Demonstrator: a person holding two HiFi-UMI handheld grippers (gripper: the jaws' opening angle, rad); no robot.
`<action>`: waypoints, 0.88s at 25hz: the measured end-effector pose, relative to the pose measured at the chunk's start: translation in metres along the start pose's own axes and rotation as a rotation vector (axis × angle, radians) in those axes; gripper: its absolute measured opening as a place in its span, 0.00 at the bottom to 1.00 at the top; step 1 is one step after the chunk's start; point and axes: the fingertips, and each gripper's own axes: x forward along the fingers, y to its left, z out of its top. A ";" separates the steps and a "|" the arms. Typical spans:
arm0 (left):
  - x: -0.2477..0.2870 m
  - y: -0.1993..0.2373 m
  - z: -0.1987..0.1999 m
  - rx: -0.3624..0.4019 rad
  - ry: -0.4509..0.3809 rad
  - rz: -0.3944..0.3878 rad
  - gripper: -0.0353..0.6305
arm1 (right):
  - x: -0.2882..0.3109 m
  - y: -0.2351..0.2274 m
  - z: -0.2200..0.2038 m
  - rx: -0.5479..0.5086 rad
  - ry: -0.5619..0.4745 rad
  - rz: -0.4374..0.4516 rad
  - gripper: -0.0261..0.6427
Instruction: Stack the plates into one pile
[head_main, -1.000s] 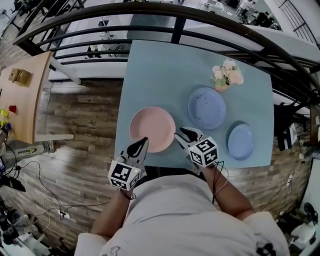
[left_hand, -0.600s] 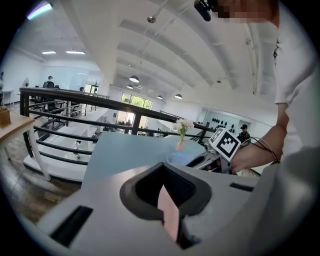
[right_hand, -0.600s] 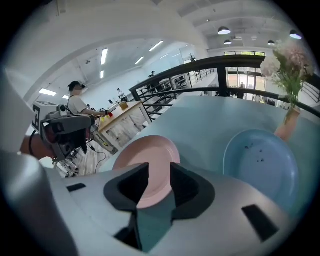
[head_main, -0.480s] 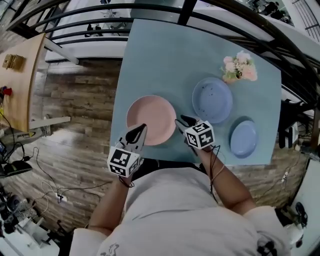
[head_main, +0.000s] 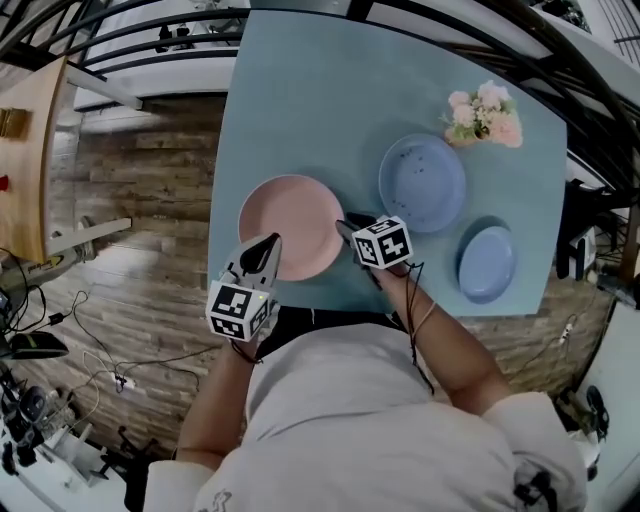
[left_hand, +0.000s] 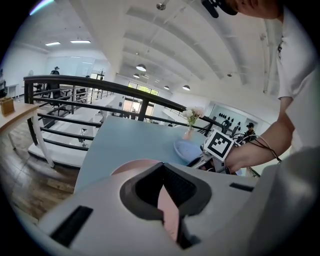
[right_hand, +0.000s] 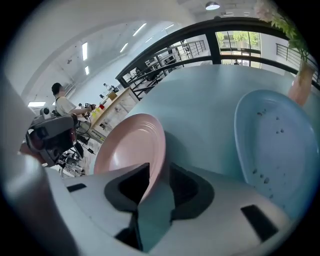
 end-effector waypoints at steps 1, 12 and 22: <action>0.002 0.000 -0.001 -0.003 0.002 0.001 0.06 | 0.002 -0.001 0.000 0.007 0.003 0.004 0.24; 0.006 0.002 -0.011 -0.034 0.014 0.015 0.06 | 0.024 -0.006 0.002 0.143 0.007 0.046 0.10; -0.012 0.007 -0.011 -0.029 0.001 0.030 0.06 | 0.025 -0.007 0.006 0.212 -0.026 0.021 0.07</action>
